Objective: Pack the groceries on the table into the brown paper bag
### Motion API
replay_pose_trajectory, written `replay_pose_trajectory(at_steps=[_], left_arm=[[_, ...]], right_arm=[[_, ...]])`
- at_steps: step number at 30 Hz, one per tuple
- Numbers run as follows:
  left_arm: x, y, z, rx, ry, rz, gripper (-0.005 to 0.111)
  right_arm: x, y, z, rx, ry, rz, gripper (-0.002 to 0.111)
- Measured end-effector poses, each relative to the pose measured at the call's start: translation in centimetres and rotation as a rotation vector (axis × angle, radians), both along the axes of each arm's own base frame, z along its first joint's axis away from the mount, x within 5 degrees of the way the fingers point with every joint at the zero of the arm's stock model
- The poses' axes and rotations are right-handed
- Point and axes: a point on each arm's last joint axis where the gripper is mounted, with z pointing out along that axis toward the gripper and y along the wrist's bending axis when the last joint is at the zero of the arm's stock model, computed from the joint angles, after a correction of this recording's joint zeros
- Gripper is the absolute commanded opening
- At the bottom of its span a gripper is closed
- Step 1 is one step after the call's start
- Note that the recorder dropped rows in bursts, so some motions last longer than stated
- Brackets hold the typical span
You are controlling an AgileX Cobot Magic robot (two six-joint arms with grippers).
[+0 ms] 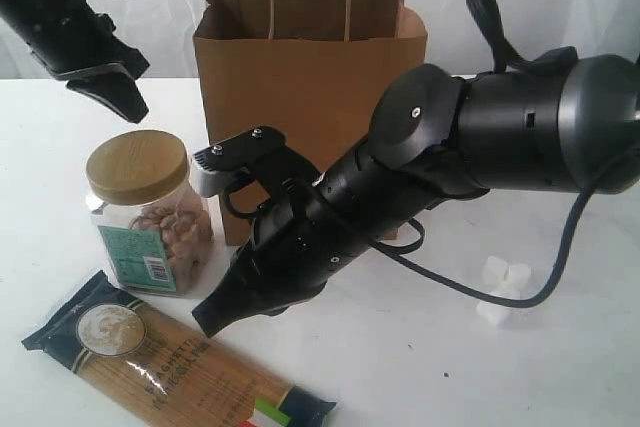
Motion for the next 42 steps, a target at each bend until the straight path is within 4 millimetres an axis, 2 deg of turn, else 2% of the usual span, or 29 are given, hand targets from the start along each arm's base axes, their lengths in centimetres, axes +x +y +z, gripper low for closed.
replay_pose_trajectory(at_steps=[3,8,14,17,22,25,29,37,40,42], left_arm=[[0.5,0.2,0.6,0.006,-0.079,0.033,0.000],[0.5,0.6,2.3,-0.001,-0.184,0.106,0.000],[-1.5,2.1,4.7,-0.004,-0.233,0.154,0.000],[-3.0,3.6,4.7,0.014,-0.218,0.185,0.000],[-6.7,5.6,3.8,0.034,-0.180,0.236,0.000],[-9.2,5.8,3.1,0.038,-0.165,0.248,0.000],[-12.8,5.7,3.5,0.007,-0.178,0.256,0.000],[-20.2,5.5,6.2,-0.120,-0.298,0.324,0.000],[-22.2,5.5,6.0,-0.147,-0.337,0.344,0.000],[-23.2,5.4,5.1,-0.183,-0.348,0.364,0.000]], right_arm=[[0.2,0.0,0.1,0.004,0.001,-0.036,0.000],[1.0,-0.6,0.7,-0.013,-0.028,-0.192,0.000],[1.6,-1.6,0.6,-0.102,-0.062,-0.302,0.000],[1.8,-1.9,0.5,-0.137,-0.082,-0.324,0.000],[1.9,-2.1,0.5,-0.148,-0.088,-0.334,0.000],[1.9,-2.1,0.5,-0.149,-0.089,-0.334,0.000],[1.9,-2.1,0.5,-0.151,-0.094,-0.327,0.000],[2.1,-2.0,0.6,-0.152,-0.152,-0.279,0.000],[2.3,-1.9,0.7,-0.134,-0.174,-0.285,0.000],[2.4,-1.9,0.8,-0.125,-0.183,-0.290,0.000]])
